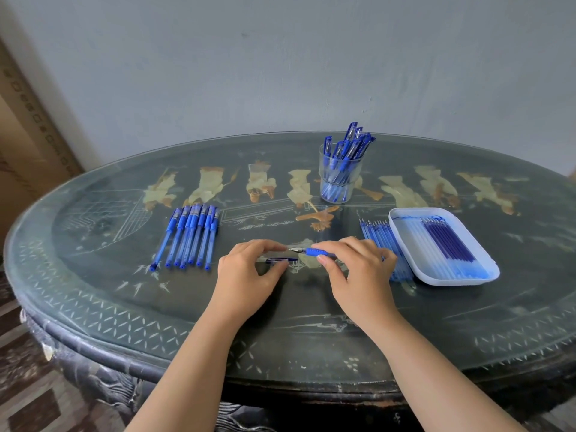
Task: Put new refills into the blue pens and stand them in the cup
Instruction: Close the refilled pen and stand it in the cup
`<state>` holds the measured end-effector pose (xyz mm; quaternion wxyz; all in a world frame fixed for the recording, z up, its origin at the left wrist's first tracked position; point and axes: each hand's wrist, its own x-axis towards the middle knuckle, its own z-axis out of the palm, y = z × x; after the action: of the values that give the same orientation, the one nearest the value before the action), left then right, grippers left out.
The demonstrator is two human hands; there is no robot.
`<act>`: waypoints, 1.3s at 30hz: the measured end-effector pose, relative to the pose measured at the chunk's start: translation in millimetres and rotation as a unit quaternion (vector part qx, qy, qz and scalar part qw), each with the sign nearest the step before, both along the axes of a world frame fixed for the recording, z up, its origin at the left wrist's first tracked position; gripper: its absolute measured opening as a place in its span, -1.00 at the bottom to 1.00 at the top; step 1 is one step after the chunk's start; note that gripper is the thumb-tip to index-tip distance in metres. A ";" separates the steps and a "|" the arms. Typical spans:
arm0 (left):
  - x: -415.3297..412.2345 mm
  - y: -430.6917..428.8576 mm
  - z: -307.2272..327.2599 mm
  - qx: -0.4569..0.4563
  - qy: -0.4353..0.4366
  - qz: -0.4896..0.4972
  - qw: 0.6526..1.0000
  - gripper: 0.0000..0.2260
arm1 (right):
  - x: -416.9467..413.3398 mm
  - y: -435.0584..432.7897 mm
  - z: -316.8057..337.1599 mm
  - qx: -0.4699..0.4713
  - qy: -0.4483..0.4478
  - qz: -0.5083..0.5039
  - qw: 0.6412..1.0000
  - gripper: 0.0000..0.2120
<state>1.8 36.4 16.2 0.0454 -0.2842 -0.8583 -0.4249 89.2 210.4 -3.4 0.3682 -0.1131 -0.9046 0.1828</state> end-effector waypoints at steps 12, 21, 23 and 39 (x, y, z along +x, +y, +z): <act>2.5 10.0 4.0 0.055 0.048 -0.035 0.997 -0.80 | -1.0 -0.6 -1.5 -0.016 0.008 0.047 0.999 -0.88; 0.0 9.8 -5.3 0.088 0.056 -0.056 0.993 -0.86 | -1.7 1.1 -0.7 -0.046 0.009 0.047 0.998 -0.80; -1.3 10.5 -5.8 0.082 0.058 -0.041 0.994 -0.98 | -2.0 0.7 -1.0 -0.037 0.006 0.046 0.998 -0.81; 1.6 9.6 -2.0 0.071 0.053 -0.053 0.995 -0.86 | -1.1 0.8 -0.4 -0.045 -0.004 0.049 0.998 -0.77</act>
<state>3.4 46.0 14.2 0.0880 -0.3474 -0.8058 -0.4714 88.0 211.2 -3.9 0.3500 -0.0862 -0.9012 0.2405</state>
